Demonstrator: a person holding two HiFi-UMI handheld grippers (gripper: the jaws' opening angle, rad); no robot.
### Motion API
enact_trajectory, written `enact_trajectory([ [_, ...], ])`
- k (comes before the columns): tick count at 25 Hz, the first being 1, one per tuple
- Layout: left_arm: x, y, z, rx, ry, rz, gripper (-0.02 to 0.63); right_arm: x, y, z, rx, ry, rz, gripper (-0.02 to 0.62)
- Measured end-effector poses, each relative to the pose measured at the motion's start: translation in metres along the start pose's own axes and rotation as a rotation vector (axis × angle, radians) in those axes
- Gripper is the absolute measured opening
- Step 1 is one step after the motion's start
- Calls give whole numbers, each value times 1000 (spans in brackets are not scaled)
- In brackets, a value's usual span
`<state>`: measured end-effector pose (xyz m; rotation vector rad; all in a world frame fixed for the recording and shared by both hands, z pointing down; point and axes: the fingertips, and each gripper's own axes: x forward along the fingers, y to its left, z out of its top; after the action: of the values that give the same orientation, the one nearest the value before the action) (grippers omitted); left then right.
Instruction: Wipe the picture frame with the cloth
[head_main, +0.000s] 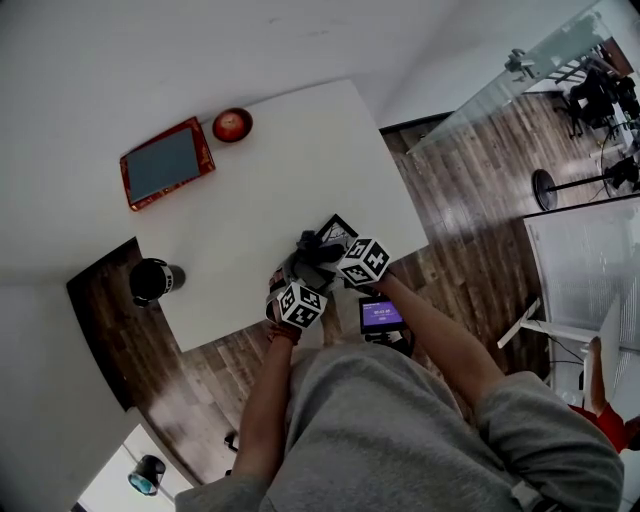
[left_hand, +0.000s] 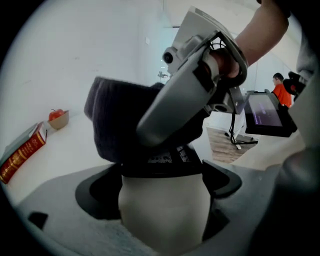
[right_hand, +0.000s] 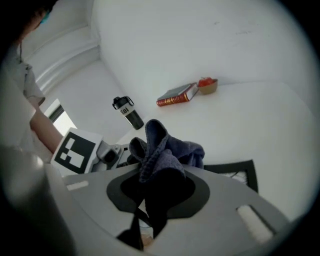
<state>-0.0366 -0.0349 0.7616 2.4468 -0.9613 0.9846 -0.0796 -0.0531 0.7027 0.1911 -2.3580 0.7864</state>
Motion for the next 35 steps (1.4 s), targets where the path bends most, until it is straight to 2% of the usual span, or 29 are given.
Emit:
enact_trajectory([
  [4, 0, 1, 1, 2, -4, 0, 494, -42, -21, 36, -195, -61, -89, 84],
  [7, 0, 0, 1, 4, -6, 2, 494, -72, -53, 59, -371, -38, -245, 84],
  [10, 0, -1, 1, 4, -5, 1, 494, -95, -89, 72, -580, 64, -470, 84],
  [11, 0, -1, 1, 5, -5, 1, 494, -98, -99, 70, -630, 114, -518, 84],
  [13, -1, -1, 0, 5, -5, 2, 494, -93, -111, 56, -658, 211, -531, 86],
  [15, -1, 0, 0, 3, -4, 2, 494, -81, -116, 29, -625, 300, -481, 92],
  [17, 0, 0, 0, 0, -3, 0, 494, -70, -116, -2, -577, 380, -413, 125],
  [19, -1, -1, 0, 0, -1, -2, 494, -65, -110, -26, -538, 414, -334, 220],
  [22, -1, 0, 0, 3, -3, 0, 494, -70, -92, -37, -522, 373, -220, 264],
  [24, -1, 0, 0, 5, -3, 0, 494, -79, -79, -33, -493, 313, -155, 316],
  [25, -1, 0, 0, 5, -3, 0, 494, -83, -75, -27, -472, 273, -140, 321],
  [27, -1, 0, 0, 7, -3, 1, 494, -89, -79, -10, -407, 184, -150, 321],
  [30, 0, 1, 0, 6, -2, 2, 494, -83, -106, 6, -248, 92, -222, 321],
  [34, 0, 0, 0, -1, -2, -1, 494, -61, -135, -4, -72, 101, -305, 317],
  [35, 0, 0, 0, -1, -1, -1, 494, -56, -137, -8, -49, 108, -313, 296],
])
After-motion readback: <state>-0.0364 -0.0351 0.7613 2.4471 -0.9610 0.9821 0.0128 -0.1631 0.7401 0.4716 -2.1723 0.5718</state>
